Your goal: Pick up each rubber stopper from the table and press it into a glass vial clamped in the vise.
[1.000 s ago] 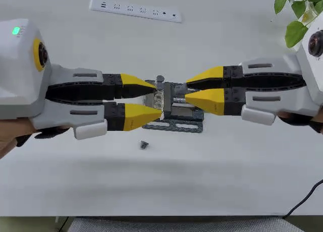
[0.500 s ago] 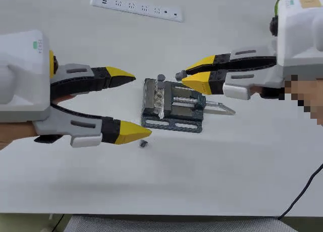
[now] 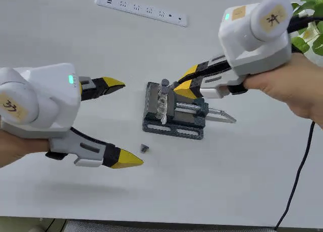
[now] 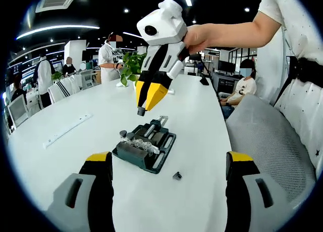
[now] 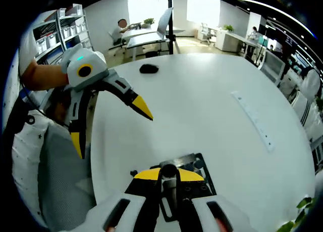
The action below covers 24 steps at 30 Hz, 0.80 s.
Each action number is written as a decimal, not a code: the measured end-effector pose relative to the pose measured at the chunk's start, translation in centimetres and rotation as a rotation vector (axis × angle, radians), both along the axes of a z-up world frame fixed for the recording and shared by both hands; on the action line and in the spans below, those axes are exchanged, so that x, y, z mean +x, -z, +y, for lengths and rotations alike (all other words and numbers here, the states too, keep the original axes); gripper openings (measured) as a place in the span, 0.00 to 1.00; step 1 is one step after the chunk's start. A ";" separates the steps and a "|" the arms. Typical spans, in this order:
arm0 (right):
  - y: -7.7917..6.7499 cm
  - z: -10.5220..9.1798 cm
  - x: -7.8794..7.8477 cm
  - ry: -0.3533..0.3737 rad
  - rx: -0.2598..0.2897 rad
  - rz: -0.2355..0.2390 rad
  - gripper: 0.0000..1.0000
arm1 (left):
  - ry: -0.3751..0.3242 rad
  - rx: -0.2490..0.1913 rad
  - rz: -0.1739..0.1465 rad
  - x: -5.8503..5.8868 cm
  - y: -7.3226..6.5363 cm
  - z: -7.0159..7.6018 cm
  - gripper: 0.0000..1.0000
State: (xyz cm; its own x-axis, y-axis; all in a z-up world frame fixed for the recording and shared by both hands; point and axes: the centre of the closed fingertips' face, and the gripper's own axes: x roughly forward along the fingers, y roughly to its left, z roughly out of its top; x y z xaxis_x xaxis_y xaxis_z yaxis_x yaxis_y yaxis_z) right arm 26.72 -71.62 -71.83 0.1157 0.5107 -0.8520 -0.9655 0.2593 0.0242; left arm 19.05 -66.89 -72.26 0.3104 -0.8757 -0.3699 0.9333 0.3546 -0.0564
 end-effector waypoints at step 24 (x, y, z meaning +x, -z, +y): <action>5.3 0.0 0.8 -0.008 -0.169 0.086 0.06 | -0.014 -0.037 0.019 0.0 1.6 0.6 0.98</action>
